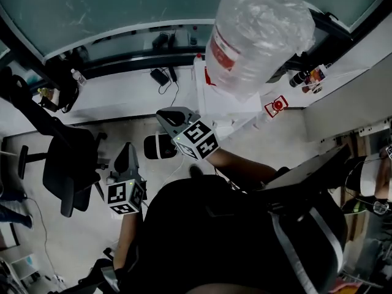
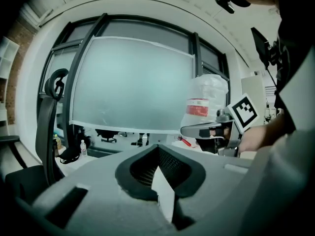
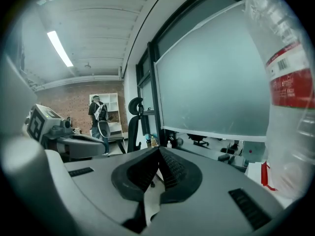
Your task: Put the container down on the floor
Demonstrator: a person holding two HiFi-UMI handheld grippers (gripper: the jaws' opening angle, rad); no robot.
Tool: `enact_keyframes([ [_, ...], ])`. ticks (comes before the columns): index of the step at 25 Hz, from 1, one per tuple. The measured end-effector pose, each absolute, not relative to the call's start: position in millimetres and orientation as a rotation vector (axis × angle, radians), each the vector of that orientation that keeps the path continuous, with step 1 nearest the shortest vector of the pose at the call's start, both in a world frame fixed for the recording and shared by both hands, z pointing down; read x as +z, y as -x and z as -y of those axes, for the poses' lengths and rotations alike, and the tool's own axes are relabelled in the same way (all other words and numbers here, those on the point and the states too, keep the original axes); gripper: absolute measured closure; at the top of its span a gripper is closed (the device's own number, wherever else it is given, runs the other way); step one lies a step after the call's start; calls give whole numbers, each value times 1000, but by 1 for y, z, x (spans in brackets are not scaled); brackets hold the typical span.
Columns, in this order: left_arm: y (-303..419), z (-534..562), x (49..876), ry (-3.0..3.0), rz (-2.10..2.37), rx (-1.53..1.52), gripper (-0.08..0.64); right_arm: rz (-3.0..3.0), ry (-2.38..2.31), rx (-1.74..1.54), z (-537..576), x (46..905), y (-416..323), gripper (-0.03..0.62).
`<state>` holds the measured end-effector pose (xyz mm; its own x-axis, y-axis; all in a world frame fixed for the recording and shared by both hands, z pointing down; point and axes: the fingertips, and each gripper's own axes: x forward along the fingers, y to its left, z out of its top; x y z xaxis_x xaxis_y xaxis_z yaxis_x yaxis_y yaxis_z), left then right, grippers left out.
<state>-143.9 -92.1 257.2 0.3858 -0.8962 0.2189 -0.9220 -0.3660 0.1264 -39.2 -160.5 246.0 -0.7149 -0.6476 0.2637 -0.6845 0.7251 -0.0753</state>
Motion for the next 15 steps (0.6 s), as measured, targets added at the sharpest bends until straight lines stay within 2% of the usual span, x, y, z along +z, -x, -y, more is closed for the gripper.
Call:
enact_keyframes([
  [15, 161, 90, 242, -2369, 1734, 121, 548, 2746, -1085, 241, 161, 221, 49, 586],
])
